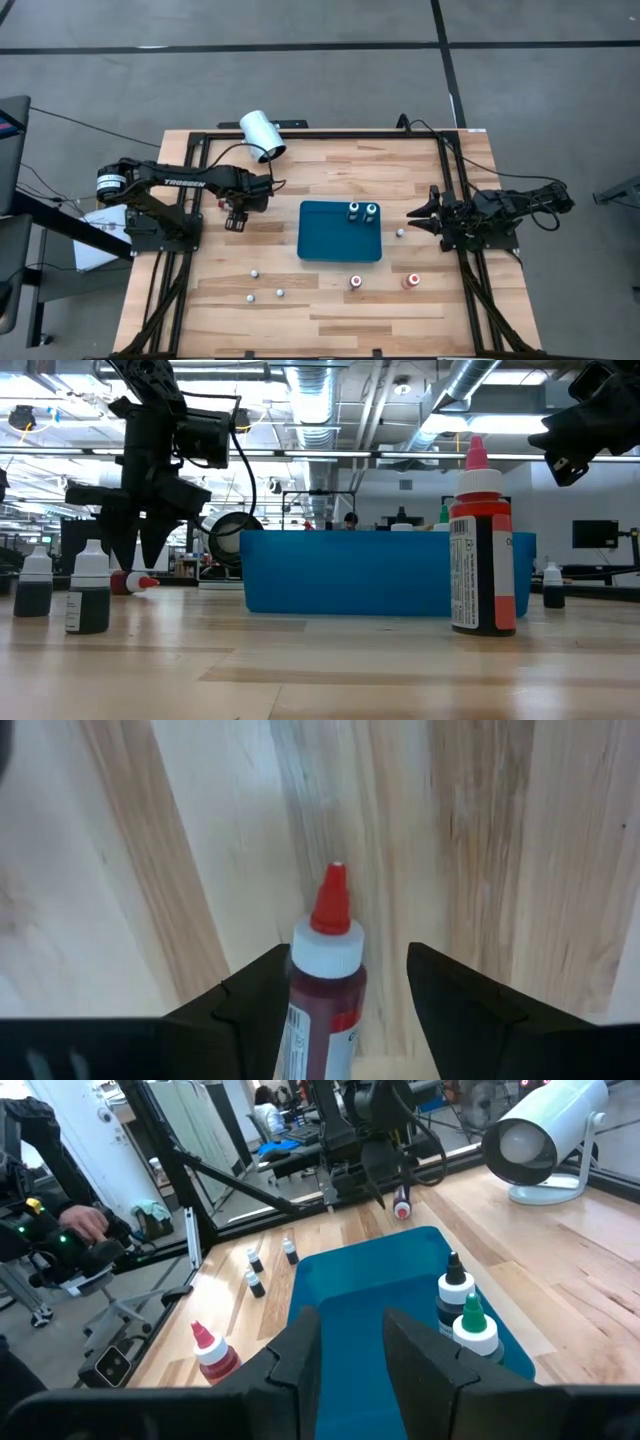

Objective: Pick & Place food coloring
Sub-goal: Put the large red food coloring bottle into the blue bin

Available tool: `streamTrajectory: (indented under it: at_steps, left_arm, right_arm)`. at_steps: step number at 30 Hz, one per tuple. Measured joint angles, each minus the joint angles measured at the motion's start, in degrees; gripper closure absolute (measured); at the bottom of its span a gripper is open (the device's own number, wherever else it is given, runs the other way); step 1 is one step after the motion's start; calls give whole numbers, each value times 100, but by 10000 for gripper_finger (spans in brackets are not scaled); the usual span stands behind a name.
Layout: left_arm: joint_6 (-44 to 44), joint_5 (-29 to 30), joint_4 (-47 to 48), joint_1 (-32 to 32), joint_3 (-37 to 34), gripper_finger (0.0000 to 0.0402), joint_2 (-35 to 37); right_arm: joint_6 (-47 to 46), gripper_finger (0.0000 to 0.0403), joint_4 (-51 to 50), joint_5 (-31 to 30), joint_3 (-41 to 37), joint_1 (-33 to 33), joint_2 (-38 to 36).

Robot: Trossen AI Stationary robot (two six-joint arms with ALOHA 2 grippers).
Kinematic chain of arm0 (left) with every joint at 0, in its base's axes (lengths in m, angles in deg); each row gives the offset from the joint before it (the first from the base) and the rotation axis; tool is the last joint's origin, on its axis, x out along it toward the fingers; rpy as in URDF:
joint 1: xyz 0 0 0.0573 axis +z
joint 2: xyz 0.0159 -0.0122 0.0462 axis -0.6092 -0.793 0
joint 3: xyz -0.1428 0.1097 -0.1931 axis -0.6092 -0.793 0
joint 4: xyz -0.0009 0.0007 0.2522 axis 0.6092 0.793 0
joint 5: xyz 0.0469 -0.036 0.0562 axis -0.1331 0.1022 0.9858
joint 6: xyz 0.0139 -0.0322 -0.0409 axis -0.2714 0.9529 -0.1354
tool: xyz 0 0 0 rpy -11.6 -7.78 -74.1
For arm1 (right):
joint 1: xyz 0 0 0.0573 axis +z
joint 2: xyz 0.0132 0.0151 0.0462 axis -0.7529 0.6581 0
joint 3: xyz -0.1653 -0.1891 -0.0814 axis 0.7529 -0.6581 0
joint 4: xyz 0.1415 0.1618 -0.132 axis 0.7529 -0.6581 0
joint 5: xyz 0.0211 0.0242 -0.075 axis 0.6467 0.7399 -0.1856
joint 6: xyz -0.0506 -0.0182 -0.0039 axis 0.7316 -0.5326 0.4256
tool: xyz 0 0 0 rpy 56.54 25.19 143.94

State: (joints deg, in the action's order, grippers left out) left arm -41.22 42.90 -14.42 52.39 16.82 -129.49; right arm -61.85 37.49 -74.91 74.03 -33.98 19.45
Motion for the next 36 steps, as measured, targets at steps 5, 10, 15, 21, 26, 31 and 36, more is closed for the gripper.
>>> streamTrajectory:
  at_steps: [5, 10, 15, 21, 26, 31, 36]
  left_arm:
    - [-96, -7, -144, 0, 0, 207, 0]
    - [-139, -45, -243, 0, 0, 207, -4]
    - [-268, -44, -236, 0, -2, 207, -248]
    - [-185, 1, -244, -1, -4, 207, -743]
    - [-151, 22, -247, -2, 1, 207, -980]
    - [-159, 84, -291, -7, 9, 222, -1008]
    - [-180, 61, -292, -7, 7, 267, -1008]
  right_arm:
    - [-2, 305, 0, -1, 0, -1, 0]
    - [0, 305, 11, -1, -1, 1, 2]
    - [-2, 305, 26, -1, 0, 0, 1]
    - [-2, 305, 41, -3, 0, 1, 2]
    - [-52, 305, 40, -1, 0, 1, 1]
    - [-52, 305, 39, -3, -1, 1, 0]
    - [-51, 305, 39, -10, 0, 1, 1]
